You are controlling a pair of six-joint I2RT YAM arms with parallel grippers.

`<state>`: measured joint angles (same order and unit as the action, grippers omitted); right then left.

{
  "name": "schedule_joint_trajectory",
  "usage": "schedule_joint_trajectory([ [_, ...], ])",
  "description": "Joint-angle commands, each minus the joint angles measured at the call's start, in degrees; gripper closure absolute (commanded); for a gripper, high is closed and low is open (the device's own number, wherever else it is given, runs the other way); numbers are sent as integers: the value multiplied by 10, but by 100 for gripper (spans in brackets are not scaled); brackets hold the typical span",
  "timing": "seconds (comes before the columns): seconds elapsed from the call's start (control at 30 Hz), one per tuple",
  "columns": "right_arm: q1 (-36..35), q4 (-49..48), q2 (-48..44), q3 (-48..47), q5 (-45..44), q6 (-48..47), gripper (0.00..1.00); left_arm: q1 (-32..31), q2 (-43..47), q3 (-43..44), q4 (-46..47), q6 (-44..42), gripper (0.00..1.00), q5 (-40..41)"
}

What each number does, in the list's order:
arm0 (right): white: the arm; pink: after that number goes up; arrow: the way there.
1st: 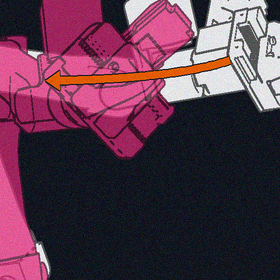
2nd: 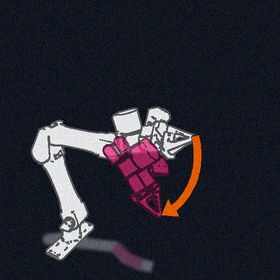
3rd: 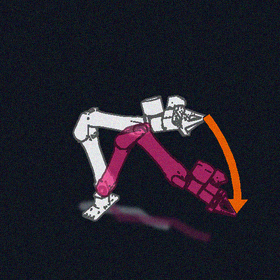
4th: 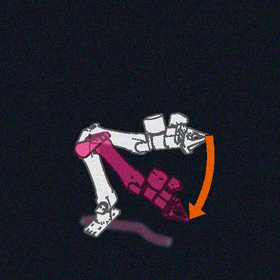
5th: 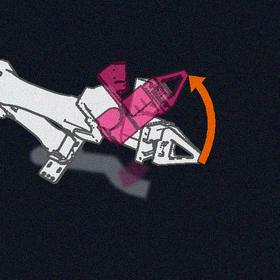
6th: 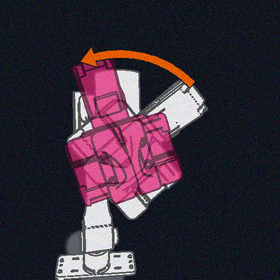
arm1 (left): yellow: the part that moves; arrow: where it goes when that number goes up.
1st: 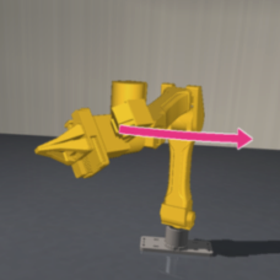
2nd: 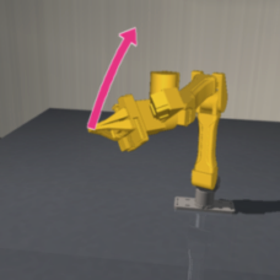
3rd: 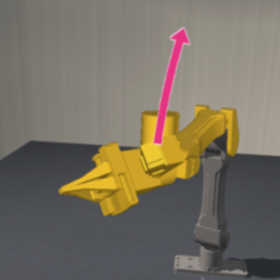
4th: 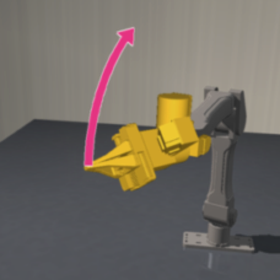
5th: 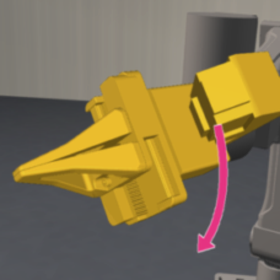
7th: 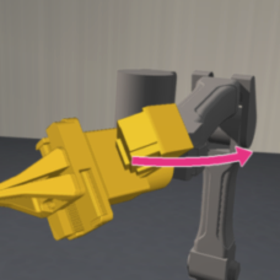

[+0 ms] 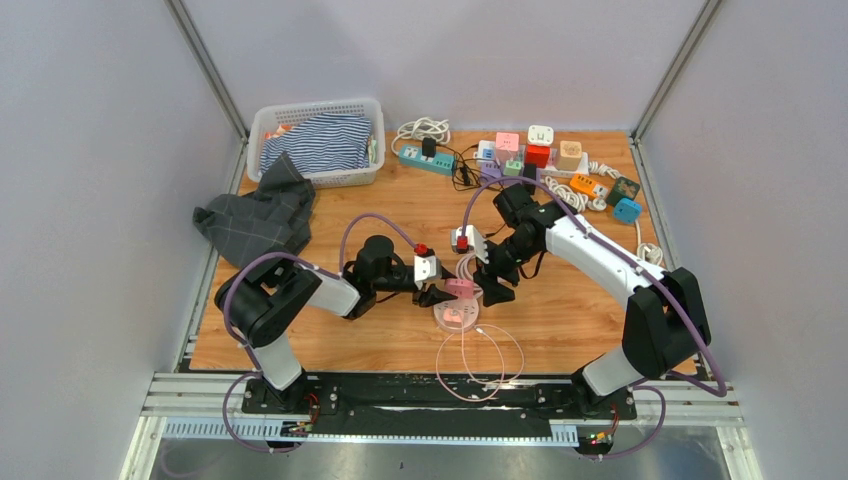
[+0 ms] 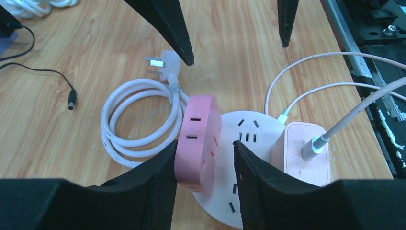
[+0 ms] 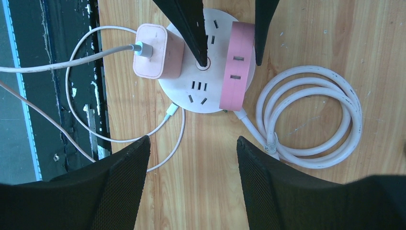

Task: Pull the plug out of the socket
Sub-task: Remove the plug from the socket.

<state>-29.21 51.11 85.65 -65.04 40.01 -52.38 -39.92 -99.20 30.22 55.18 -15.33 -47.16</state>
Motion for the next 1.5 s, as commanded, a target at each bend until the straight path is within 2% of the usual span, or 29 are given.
schedule_joint_trajectory([
  [0.0,10,22,3,-12,13,-10,32,3,-27,13,22,17,52,-21],
  [0.1,13,22,3,-12,14,-11,32,3,-40,1,81,49,54,-25],
  [0.17,14,22,3,-11,14,-12,32,3,-50,-10,138,79,60,-23],
  [0.3,15,24,2,-12,16,-12,32,3,-61,-31,224,139,76,-6],
  [0.4,15,25,2,-14,21,-9,32,2,-61,-62,296,178,98,30],
  [0.43,16,25,1,-15,24,-9,32,2,-60,-72,316,185,100,37],
  [0.67,15,27,0,-16,34,-5,32,-13,-32,-120,314,175,100,118],
  [0.87,15,23,6,-20,38,9,32,-76,30,-175,281,173,100,348],
  [0.93,16,12,10,-22,33,30,32,-101,38,-189,288,188,100,444],
  [1.1,34,-13,7,-26,35,75,32,-142,22,-198,309,252,100,610],
  [1.33,70,-17,-43,-15,84,65,32,-209,-28,-178,308,284,100,779],
  [1.47,70,-13,-82,-2,134,32,31,-237,-32,-174,297,295,100,826],
])
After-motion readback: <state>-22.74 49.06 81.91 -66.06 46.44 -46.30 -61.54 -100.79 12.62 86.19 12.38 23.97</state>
